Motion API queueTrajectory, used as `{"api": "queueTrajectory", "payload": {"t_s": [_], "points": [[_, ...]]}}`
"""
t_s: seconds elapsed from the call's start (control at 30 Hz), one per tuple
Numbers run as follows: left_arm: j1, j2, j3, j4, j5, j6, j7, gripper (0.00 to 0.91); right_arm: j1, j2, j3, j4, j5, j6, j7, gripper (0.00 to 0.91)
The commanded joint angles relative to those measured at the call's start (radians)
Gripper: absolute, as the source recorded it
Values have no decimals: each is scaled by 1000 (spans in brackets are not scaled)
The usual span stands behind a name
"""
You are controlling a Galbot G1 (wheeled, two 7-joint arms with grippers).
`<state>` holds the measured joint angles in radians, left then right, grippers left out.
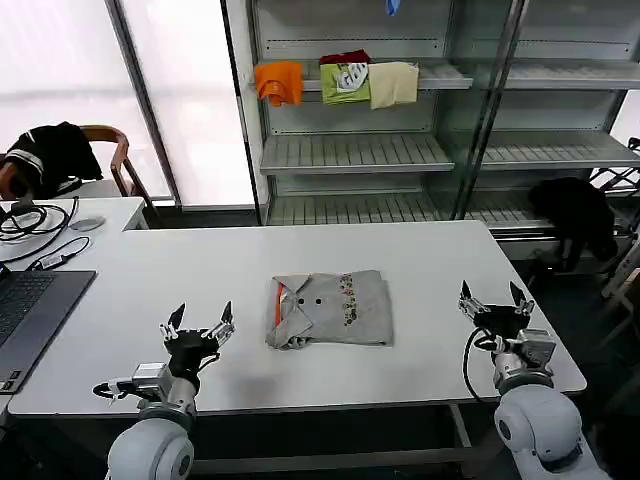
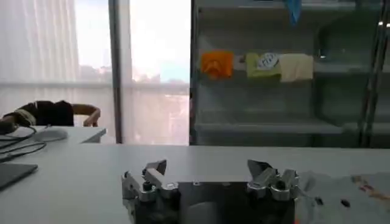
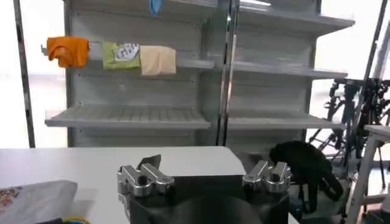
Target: Fold and organize the clothes.
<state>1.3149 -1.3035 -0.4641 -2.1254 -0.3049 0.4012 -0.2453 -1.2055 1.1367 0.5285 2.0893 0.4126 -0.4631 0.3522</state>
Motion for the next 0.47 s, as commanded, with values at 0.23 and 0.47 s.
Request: {"api": "queueTrajectory", "payload": {"t_s": [0.23,0.47], "points": [[4,2,-2,-20,-2,-7,18,907,-40,1,31,30,-3,13,9,907],[1,7,-9,-15,-15,-11,17,907,-77,3,42,50,-65,-3,4,907]]}}
